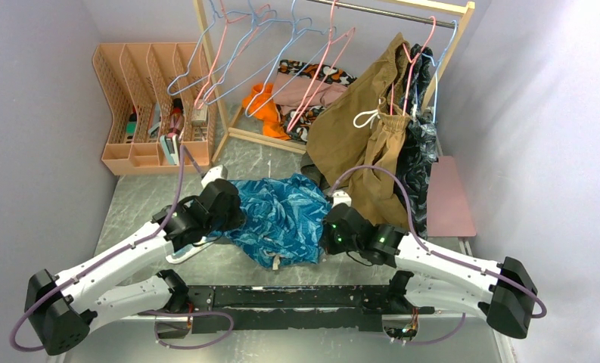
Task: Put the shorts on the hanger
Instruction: Adjust the shorts at the center of the board.
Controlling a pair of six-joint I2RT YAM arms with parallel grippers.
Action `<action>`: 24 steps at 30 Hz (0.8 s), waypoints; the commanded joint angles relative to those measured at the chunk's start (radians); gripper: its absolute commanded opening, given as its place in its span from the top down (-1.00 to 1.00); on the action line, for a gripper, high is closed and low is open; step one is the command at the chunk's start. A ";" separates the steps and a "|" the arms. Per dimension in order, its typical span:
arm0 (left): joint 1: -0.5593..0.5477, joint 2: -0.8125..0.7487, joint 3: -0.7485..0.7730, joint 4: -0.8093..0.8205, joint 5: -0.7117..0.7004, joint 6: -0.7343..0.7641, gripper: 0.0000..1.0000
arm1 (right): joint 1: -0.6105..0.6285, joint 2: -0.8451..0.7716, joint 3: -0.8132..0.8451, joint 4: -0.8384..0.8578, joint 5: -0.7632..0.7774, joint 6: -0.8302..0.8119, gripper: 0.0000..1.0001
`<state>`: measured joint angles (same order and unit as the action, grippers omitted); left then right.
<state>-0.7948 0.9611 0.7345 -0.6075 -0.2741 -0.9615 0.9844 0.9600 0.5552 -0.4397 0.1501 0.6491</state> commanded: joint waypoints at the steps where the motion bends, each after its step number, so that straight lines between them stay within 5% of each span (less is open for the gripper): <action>1: 0.005 -0.025 0.063 0.004 -0.079 0.028 0.86 | -0.004 -0.005 0.070 0.008 0.052 -0.018 1.00; 15: 0.006 0.064 0.098 0.045 -0.106 0.057 0.86 | -0.039 0.068 0.135 0.042 0.032 -0.078 1.00; 20: 0.005 0.046 0.075 0.047 -0.112 0.050 0.86 | -0.039 0.033 0.074 0.051 -0.055 -0.062 0.29; 24: 0.006 0.033 0.051 0.057 -0.109 0.039 0.86 | -0.039 0.033 0.031 0.068 -0.092 -0.048 -0.02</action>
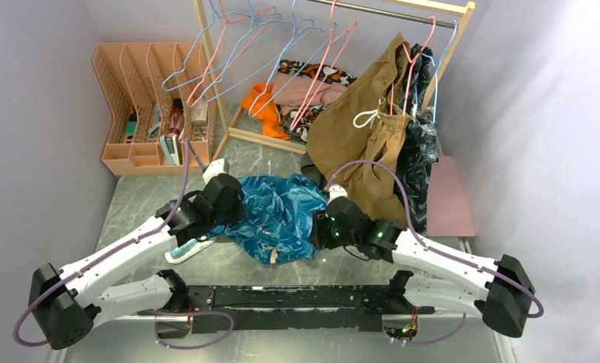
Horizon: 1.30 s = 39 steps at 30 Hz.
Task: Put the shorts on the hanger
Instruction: Adjust the shorts at the center of the board.
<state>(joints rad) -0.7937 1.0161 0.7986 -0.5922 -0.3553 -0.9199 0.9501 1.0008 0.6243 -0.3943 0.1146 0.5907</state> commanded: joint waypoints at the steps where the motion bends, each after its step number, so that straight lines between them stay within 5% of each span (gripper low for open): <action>1: 0.004 -0.023 -0.019 0.045 -0.026 -0.004 0.86 | -0.004 0.002 -0.040 0.023 -0.057 0.011 -0.04; 13: 0.003 -0.031 -0.039 0.058 -0.002 -0.020 0.86 | -0.004 0.113 -0.043 0.106 -0.050 0.030 -0.13; 28: 0.004 -0.032 -0.061 0.087 0.012 -0.022 0.86 | -0.013 0.137 -0.066 0.138 -0.007 0.037 0.31; 39: 0.004 -0.040 -0.056 0.068 0.006 -0.014 0.86 | -0.020 0.156 -0.061 0.140 -0.012 0.052 -0.15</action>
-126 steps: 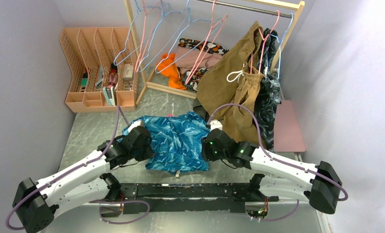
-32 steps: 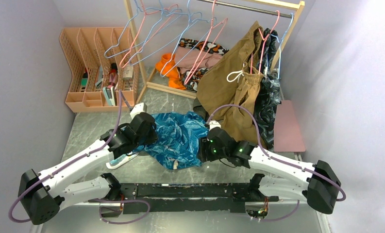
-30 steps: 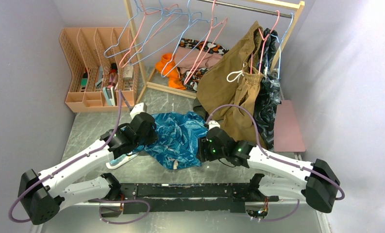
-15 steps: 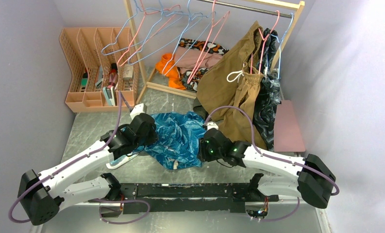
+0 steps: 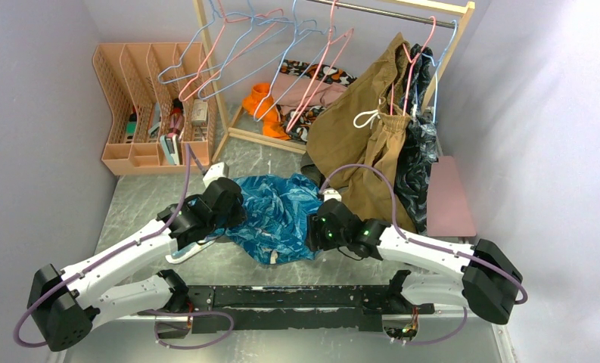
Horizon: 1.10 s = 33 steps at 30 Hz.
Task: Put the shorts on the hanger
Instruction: Adjust the shorts at the center of the board.
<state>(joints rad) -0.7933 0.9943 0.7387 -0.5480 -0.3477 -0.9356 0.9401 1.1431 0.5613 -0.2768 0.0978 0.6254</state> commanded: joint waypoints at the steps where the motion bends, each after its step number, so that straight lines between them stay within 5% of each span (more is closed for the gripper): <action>1: 0.004 -0.018 0.002 0.021 0.000 0.001 0.86 | -0.010 0.017 0.000 0.029 0.001 0.021 -0.15; 5: 0.003 -0.026 0.006 0.013 -0.003 0.008 0.86 | -0.009 0.028 0.014 0.036 -0.004 0.016 0.11; 12: 0.004 -0.012 0.104 -0.015 -0.010 0.060 0.86 | -0.023 -0.016 0.086 -0.015 0.067 -0.017 0.99; 21: 0.004 -0.017 0.183 0.004 -0.053 0.137 0.86 | -0.107 -0.040 0.214 -0.103 0.204 -0.054 1.00; 33: 0.137 0.143 0.104 0.083 0.039 0.295 0.82 | -0.197 0.067 0.188 -0.008 0.115 0.030 0.89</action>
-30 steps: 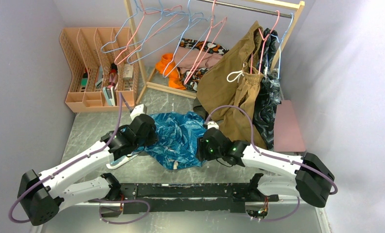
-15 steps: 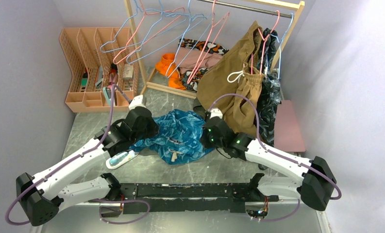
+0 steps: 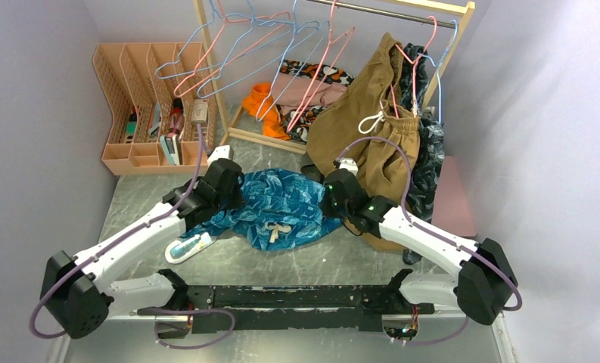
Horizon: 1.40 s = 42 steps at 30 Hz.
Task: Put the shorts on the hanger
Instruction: Adjust the shorts at the center of the board.
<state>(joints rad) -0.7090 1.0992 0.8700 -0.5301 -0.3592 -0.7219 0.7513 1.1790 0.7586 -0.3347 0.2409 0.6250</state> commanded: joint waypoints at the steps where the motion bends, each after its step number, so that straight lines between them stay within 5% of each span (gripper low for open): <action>1: 0.067 0.047 -0.034 0.079 0.068 0.089 0.79 | -0.008 0.034 -0.013 0.057 -0.034 0.025 0.75; 4: 0.083 0.060 -0.046 0.100 0.105 0.103 0.58 | -0.009 0.025 -0.016 0.066 -0.054 0.004 0.33; 6: 0.084 0.050 -0.047 0.097 0.125 0.109 0.27 | -0.008 0.005 -0.008 0.054 -0.072 -0.018 0.14; 9: 0.083 -0.005 -0.043 0.052 0.125 0.105 -0.19 | 0.005 -0.040 0.011 0.007 -0.089 -0.058 0.00; 12: 0.083 -0.092 -0.043 -0.003 0.111 0.089 -0.44 | 0.058 -0.101 0.022 -0.026 -0.072 -0.119 -0.05; 19: 0.083 -0.271 -0.093 -0.119 0.070 -0.018 -0.51 | 0.317 -0.030 0.063 -0.150 0.206 -0.155 -0.08; 25: 0.083 -0.287 -0.139 -0.171 0.082 -0.112 -0.52 | 0.342 0.058 0.065 -0.216 0.302 -0.042 -0.11; 32: 0.083 -0.307 -0.232 -0.076 0.155 -0.150 -0.59 | 0.305 0.014 -0.051 -0.058 0.225 0.083 -0.29; 42: 0.121 -0.245 -0.302 0.092 0.208 -0.113 -0.51 | 0.180 -0.017 -0.126 0.089 0.088 0.109 -0.29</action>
<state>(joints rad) -0.6048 0.8211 0.5812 -0.5323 -0.1841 -0.8551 0.9459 1.1793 0.6476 -0.3157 0.3645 0.7151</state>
